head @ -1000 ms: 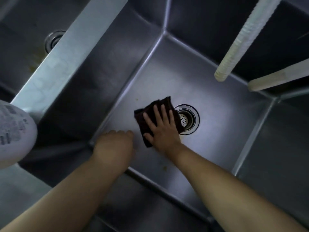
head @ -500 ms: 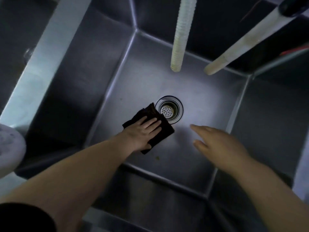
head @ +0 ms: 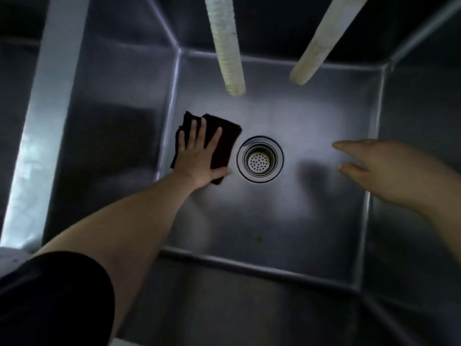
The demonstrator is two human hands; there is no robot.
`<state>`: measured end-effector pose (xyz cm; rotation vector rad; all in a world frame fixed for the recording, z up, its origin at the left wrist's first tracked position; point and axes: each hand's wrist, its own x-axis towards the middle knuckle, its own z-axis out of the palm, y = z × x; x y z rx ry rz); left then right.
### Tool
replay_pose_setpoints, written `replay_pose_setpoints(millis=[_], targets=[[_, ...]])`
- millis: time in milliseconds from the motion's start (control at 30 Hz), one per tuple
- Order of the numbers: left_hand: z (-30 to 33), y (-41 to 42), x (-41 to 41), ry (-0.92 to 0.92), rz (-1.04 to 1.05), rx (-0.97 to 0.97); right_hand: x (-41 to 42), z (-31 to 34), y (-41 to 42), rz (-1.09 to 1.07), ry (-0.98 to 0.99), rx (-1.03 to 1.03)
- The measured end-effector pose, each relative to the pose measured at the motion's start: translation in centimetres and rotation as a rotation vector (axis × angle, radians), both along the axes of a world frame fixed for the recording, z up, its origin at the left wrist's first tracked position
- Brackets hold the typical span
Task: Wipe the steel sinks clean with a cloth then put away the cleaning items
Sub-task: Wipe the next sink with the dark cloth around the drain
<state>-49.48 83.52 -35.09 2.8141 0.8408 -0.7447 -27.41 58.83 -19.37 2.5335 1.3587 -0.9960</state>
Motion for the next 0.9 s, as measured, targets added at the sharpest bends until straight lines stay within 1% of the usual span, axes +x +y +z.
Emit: replay_pose_setpoints(millis=[67, 133, 200, 267, 300, 433, 500, 533, 600, 667, 733, 833, 900], targets=[[-0.3, 0.7, -0.1, -0.013, -0.038, 0.039, 0.0, -0.2, 0.0, -0.013, -0.005, 0.012], [-0.5, 0.5, -0.8, -0.04, -0.042, 0.064, -0.1, -0.4, -0.2, -0.014, -0.005, -0.018], [-0.5, -0.2, -2.7, -0.026, -0.022, 0.061, -0.2, -0.7, -0.3, -0.009, 0.009, -0.066], [-0.3, -1.0, -5.6, 0.013, -0.065, 0.046, -0.4, -1.0, -0.3, 0.007, 0.017, -0.088], [0.0, -1.4, -7.2, 0.035, -0.125, 0.034, -0.4, -1.1, -0.3, 0.011, 0.025, -0.09], [2.5, -2.1, -11.7, 0.149, -0.488, -0.024, -0.4, -1.4, -0.3, -0.011, 0.018, -0.057], [2.8, -1.9, -13.2, 0.285, -0.656, 0.006, -0.2, -1.5, -0.3, -0.02, 0.006, -0.043], [2.4, -2.0, -14.1, 0.35, -0.711, -0.001, -0.2, -1.5, -0.3, -0.02, 0.007, -0.038], [1.5, -2.5, -14.9, 0.399, -0.78, -0.025, 0.0, -1.6, -0.3, -0.016, 0.013, -0.022], [1.3, -3.7, -13.7, 0.365, -0.847, -0.088, 0.2, -1.6, -0.3, -0.028, 0.02, -0.008], [1.5, -5.2, -10.9, 0.288, -0.93, -0.092, 0.5, -1.4, -0.3, -0.049, 0.014, -0.001], [1.1, -6.8, -5.7, 0.041, -0.94, -0.055, 0.8, -1.3, -0.3, -0.045, 0.005, -0.016], [0.2, -7.6, -2.2, -0.025, -0.906, -0.066, 0.9, -1.3, -0.3, -0.035, 0.008, -0.042]])
